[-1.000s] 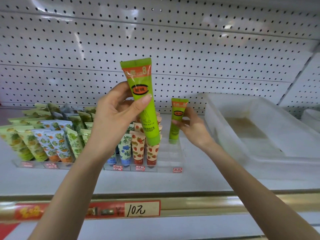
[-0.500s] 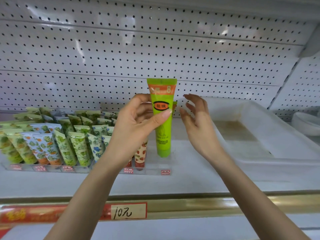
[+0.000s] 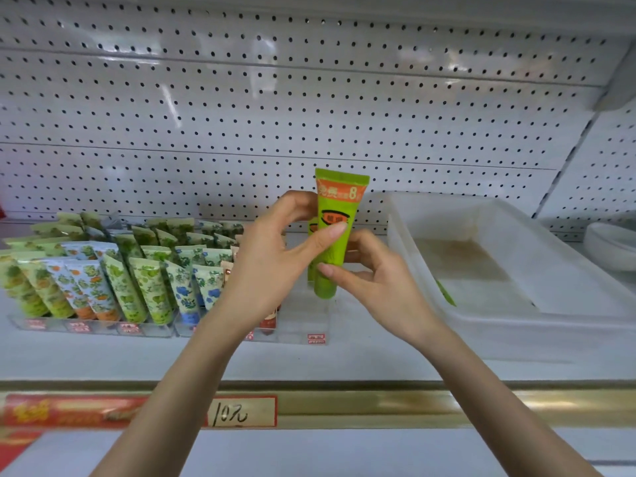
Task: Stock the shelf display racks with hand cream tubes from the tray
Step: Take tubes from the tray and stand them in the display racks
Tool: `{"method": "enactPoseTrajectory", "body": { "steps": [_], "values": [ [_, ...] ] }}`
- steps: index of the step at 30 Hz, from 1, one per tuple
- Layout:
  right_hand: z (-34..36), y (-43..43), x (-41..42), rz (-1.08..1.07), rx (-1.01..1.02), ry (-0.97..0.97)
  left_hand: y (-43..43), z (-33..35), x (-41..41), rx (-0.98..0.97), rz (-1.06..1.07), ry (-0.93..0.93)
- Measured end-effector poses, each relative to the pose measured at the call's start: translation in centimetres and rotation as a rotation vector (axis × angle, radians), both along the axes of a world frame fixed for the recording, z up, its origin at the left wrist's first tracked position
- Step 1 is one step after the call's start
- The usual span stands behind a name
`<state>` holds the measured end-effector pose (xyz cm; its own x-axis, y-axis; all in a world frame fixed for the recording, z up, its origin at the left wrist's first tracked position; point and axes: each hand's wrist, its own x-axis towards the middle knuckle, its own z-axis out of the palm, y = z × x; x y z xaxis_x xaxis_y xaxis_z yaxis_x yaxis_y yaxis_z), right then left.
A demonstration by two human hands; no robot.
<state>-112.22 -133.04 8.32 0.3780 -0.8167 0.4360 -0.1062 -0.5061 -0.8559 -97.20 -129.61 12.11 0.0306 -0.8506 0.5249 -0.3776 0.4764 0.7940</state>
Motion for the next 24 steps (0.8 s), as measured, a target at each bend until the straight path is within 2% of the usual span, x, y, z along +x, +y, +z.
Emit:
{"method": "enactPoseTrajectory", "body": {
  "steps": [4,8,13,24],
  "values": [
    [-1.1,-1.7,-0.2,-0.150,0.065,-0.023,0.1,-0.6,2.0,-0.070,0.354,-0.536],
    [-2.4,-3.3,0.4,-0.234,0.107,-0.008,0.4,-1.5,3.8,-0.005,0.422,-0.787],
    [-3.9,-4.2,1.9,-0.270,0.099,0.048,1.0,-2.7,4.9,0.051,0.408,-0.871],
    [-5.6,-4.4,2.8,-0.261,0.134,0.116,1.5,-3.4,5.9,0.087,0.407,-0.847]
  ]
}}
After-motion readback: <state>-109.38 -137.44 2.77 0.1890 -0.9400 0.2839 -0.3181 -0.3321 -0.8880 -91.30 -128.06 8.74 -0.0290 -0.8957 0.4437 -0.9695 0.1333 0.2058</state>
